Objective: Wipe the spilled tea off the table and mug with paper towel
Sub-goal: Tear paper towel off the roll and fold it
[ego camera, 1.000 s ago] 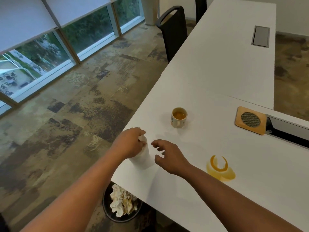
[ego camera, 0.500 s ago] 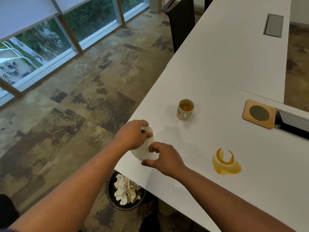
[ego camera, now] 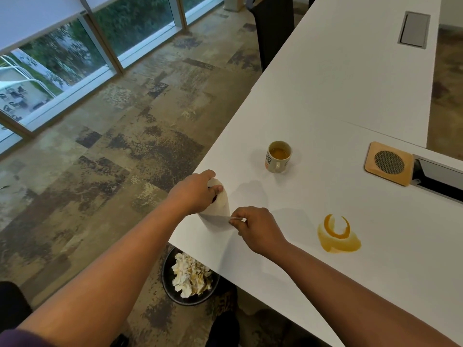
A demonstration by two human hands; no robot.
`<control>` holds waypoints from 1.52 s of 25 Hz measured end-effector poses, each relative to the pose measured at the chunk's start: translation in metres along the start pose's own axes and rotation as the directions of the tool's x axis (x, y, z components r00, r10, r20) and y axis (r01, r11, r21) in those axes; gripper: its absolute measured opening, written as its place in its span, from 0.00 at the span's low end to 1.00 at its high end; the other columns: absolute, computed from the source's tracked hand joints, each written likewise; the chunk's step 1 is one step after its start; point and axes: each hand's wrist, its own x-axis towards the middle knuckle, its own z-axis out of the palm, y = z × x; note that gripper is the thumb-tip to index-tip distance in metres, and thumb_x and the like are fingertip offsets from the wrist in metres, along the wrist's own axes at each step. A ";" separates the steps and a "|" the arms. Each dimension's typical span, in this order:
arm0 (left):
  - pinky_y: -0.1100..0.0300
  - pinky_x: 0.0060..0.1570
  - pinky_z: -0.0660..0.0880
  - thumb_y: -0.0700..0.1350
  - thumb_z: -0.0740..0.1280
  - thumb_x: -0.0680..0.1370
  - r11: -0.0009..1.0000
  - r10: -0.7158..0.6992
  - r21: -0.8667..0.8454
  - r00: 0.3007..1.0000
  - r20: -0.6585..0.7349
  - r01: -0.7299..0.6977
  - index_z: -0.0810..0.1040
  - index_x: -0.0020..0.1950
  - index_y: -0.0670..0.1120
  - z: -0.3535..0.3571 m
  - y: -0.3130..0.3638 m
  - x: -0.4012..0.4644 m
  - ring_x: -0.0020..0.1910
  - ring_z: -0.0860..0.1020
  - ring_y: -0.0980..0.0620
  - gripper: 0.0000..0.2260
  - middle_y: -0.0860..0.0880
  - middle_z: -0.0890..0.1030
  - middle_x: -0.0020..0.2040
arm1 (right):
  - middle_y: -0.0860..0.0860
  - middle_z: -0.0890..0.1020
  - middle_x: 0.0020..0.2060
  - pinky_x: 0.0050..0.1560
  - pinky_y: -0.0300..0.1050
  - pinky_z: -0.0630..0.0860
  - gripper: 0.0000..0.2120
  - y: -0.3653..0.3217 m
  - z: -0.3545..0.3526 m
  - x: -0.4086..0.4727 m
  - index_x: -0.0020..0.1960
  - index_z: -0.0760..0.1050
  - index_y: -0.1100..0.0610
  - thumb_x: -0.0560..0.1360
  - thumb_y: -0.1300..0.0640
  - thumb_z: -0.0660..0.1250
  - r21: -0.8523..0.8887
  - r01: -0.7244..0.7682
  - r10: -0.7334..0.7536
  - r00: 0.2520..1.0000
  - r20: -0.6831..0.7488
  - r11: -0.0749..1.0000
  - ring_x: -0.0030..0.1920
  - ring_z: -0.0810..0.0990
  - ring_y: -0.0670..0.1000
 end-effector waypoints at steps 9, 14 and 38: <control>0.59 0.63 0.66 0.44 0.58 0.85 0.942 0.271 -0.168 0.953 -0.138 -0.292 0.74 0.72 0.51 0.022 -0.022 -0.013 0.69 0.73 0.47 0.17 0.50 0.75 0.72 | 0.48 0.83 0.37 0.42 0.41 0.76 0.08 0.030 -0.036 0.001 0.41 0.79 0.53 0.77 0.63 0.68 0.087 -0.065 0.083 0.971 -0.223 0.994 0.40 0.81 0.46; 0.51 0.67 0.70 0.40 0.58 0.83 0.945 0.281 -0.100 0.929 -0.239 -0.312 0.68 0.75 0.56 0.026 -0.025 -0.019 0.72 0.72 0.47 0.22 0.52 0.71 0.75 | 0.43 0.79 0.35 0.38 0.37 0.69 0.08 0.045 -0.045 0.003 0.43 0.75 0.51 0.75 0.63 0.68 0.046 -0.099 0.108 0.931 -0.347 0.994 0.38 0.78 0.43; 0.39 0.77 0.57 0.54 0.77 0.71 0.916 0.364 0.150 0.927 0.087 -0.373 0.47 0.83 0.57 0.011 -0.042 -0.025 0.82 0.46 0.52 0.49 0.59 0.42 0.83 | 0.53 0.83 0.38 0.39 0.49 0.68 0.12 0.043 -0.066 0.004 0.44 0.76 0.54 0.78 0.45 0.65 -0.556 -0.197 0.021 0.952 -0.306 0.807 0.42 0.79 0.59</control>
